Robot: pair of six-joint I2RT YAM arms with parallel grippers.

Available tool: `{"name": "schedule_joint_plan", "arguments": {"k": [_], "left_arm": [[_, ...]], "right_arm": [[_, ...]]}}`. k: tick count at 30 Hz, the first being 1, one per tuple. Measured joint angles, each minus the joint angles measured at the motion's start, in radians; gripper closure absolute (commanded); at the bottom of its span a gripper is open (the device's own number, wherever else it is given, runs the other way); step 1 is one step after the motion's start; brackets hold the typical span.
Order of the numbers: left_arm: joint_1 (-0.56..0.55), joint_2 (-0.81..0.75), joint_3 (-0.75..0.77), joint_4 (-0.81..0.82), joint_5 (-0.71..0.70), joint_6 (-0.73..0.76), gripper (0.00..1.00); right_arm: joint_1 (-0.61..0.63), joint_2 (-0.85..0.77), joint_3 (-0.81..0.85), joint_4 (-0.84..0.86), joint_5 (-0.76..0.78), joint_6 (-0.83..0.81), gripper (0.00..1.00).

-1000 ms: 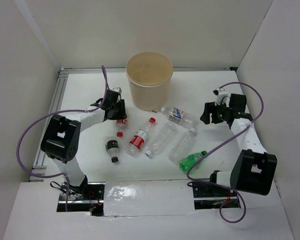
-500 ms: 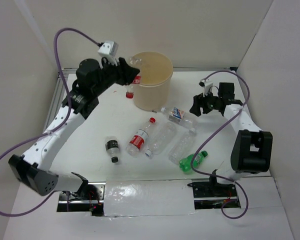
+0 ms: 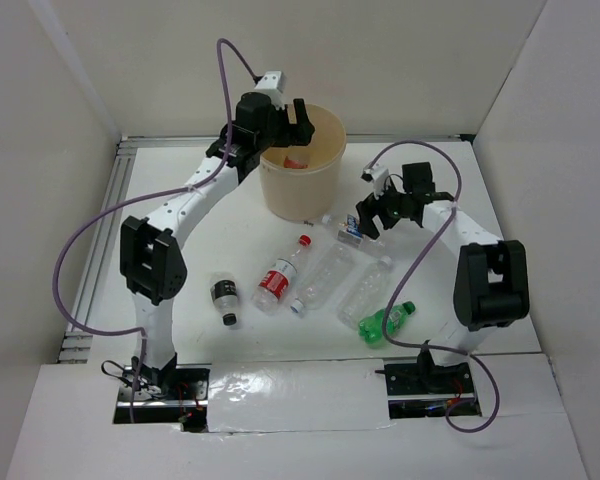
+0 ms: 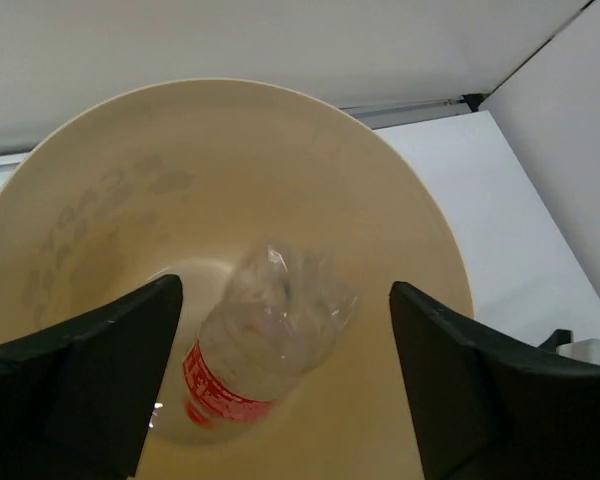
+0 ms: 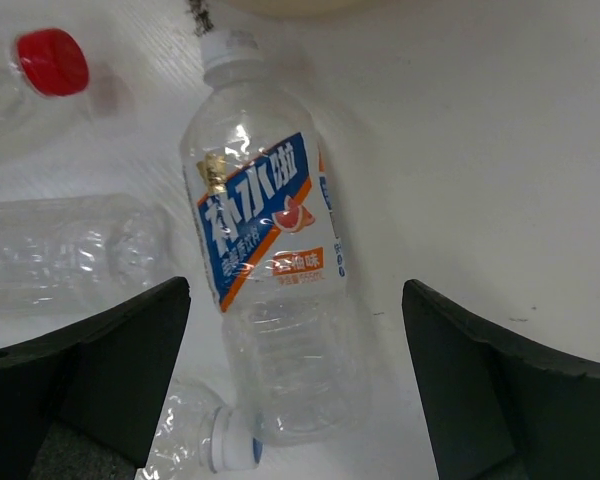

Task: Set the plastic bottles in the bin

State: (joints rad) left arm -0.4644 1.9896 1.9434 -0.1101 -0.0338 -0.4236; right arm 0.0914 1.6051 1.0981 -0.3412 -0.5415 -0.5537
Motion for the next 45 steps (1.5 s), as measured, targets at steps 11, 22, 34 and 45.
{"name": "schedule_joint_plan", "arguments": {"k": [11,22,34,45], "left_arm": [[-0.011,-0.155,-0.088,-0.032,-0.031,0.033,0.00],[-0.070,-0.931,-0.886,-0.229,-0.185,-0.141,0.00],[-0.096,-0.883,-1.184,-0.462,-0.208,-0.403,0.00],[-0.129,-0.734,-1.223,-0.427,-0.250,-0.474,0.02]], "right_arm": [[0.067,0.133,0.003,0.023,0.066,-0.046,0.15],[0.056,0.112,-0.019,0.017,0.050,-0.099,0.88],[-0.089,-0.311,0.108,-0.130,-0.138,-0.113,0.87],[0.116,0.001,0.549,0.179,-0.233,0.091,0.79]]}}
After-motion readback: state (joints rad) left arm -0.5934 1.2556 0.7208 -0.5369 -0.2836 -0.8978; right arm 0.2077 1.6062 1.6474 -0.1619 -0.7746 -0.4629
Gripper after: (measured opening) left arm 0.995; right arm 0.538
